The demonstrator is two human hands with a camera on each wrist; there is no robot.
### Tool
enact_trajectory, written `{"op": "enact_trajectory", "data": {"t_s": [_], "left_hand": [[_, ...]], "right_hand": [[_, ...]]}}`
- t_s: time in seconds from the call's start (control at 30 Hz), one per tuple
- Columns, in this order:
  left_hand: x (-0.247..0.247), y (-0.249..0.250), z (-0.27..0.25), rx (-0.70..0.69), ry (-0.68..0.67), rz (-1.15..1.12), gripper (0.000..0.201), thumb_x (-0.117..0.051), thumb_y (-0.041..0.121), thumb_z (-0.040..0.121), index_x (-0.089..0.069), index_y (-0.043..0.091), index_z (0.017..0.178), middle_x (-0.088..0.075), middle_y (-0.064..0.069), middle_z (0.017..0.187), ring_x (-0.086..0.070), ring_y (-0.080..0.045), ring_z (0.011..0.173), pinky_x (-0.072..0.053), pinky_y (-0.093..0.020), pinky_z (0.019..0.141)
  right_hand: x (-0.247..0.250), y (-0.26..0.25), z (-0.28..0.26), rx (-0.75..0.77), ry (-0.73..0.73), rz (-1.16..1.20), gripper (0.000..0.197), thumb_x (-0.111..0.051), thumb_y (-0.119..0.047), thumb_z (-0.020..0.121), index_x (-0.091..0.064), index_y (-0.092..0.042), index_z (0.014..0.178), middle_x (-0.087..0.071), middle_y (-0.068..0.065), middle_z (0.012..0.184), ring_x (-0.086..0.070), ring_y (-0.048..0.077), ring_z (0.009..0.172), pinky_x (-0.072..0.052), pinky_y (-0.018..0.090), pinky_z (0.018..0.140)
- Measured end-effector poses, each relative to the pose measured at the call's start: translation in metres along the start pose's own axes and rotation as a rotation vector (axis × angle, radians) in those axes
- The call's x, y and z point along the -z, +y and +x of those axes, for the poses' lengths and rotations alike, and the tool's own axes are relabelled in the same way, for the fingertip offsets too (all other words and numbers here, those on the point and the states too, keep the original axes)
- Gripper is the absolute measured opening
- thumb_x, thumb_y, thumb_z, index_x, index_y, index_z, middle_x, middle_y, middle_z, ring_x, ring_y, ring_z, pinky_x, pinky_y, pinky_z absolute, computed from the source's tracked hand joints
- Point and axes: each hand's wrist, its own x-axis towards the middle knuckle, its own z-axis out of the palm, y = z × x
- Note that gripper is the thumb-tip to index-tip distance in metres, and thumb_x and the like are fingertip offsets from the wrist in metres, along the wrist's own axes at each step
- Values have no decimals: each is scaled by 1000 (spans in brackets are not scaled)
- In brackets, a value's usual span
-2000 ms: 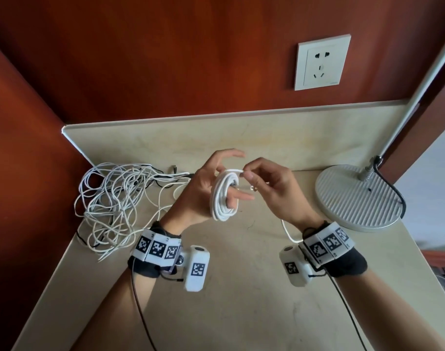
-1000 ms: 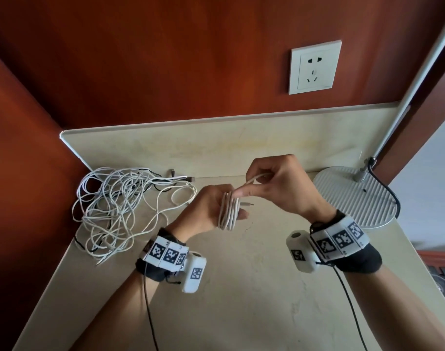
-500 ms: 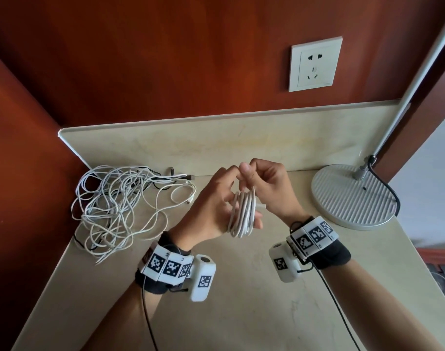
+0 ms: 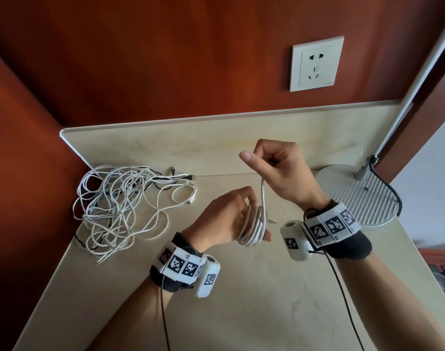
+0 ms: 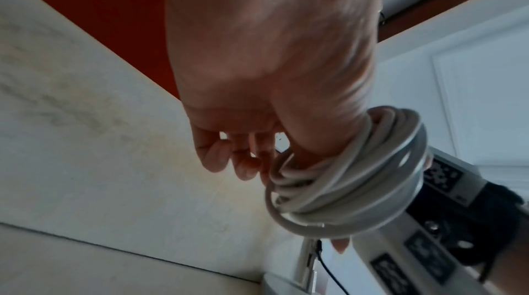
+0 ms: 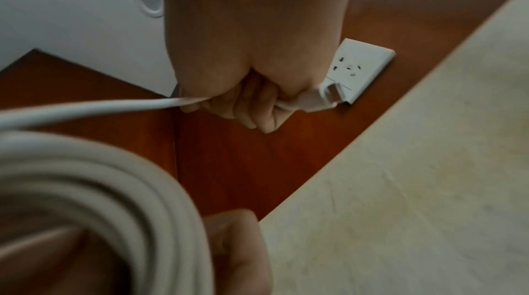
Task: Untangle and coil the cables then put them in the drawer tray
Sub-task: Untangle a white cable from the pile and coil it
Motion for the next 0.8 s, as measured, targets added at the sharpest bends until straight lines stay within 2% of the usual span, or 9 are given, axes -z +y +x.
{"op": "enact_trajectory", "data": {"t_s": [0.1, 0.2, 0.27, 0.33, 0.4, 0.5, 0.67, 0.73, 0.8], "left_hand": [[-2, 25, -12, 24, -134, -416, 35, -80, 17, 80, -53, 20, 102, -66, -5, 77, -74, -44, 77, -56, -69, 76], [7, 42, -14, -57, -28, -539, 69, -93, 34, 73, -47, 5, 116, -58, -7, 84, -74, -39, 69, -54, -74, 74], [13, 46, -14, -130, 97, -564, 71, -98, 23, 65, -44, -1, 103, -51, -4, 94, -71, -25, 68, -59, -68, 70], [16, 41, -15, -202, 242, -408, 60, -98, 19, 63, -52, -5, 93, -48, 3, 100, -65, -8, 80, -64, -45, 70], [16, 40, -15, -260, 324, -162, 68, -84, 56, 72, -69, -6, 95, -47, 4, 105, -54, -3, 95, -54, -22, 76], [13, 36, -16, -219, 421, -76, 86, -62, 87, 72, -67, 8, 108, -54, 15, 107, -52, -18, 91, -50, -30, 81], [14, 37, -16, -184, 407, -484, 84, -55, 68, 88, -55, -4, 131, -68, -13, 125, -72, -20, 98, -56, -33, 86], [18, 36, -15, -177, 412, -685, 48, -41, 36, 100, -67, -2, 116, -66, -2, 134, -68, -17, 109, -56, -37, 84], [23, 35, -10, -156, 430, -820, 54, -29, 12, 111, -79, 12, 94, -62, -2, 140, -60, -21, 119, -55, -35, 76]], "right_hand": [[-4, 2, -1, -48, -73, 0, 48, -65, -33, 100, -47, -5, 65, -36, 6, 51, -31, 10, 46, -27, 29, 47], [-8, 18, -7, -106, -41, 94, 47, -59, -32, 102, -48, -4, 65, -51, -2, 49, -42, 10, 41, -32, 27, 45], [-15, 26, -14, -117, -7, 120, 49, -53, -35, 105, -55, -4, 67, -57, 2, 53, -43, 18, 44, -35, 30, 47], [-27, 31, -22, -155, 7, 163, 50, -44, -34, 108, -59, -10, 68, -53, 2, 53, -40, 14, 46, -33, 24, 47], [-38, 34, -29, -177, 38, 222, 51, -35, -26, 112, -59, -13, 69, -52, -4, 54, -42, 7, 46, -34, 19, 47], [-46, 38, -34, -137, 58, 233, 49, -42, -3, 109, -64, -28, 73, -62, -12, 62, -54, 0, 53, -43, 16, 56], [-60, 30, -39, -234, 118, 226, 36, -44, -1, 110, -72, -10, 88, -76, 7, 85, -74, 13, 76, -58, 26, 69], [-64, 23, -39, -309, 116, 312, 40, -40, -15, 114, -70, -1, 90, -68, 21, 76, -68, 34, 67, -55, 39, 61], [-66, 15, -41, -309, 93, 333, 52, -35, -29, 112, -55, 10, 84, -50, 12, 57, -45, 24, 48, -42, 29, 51]]}}
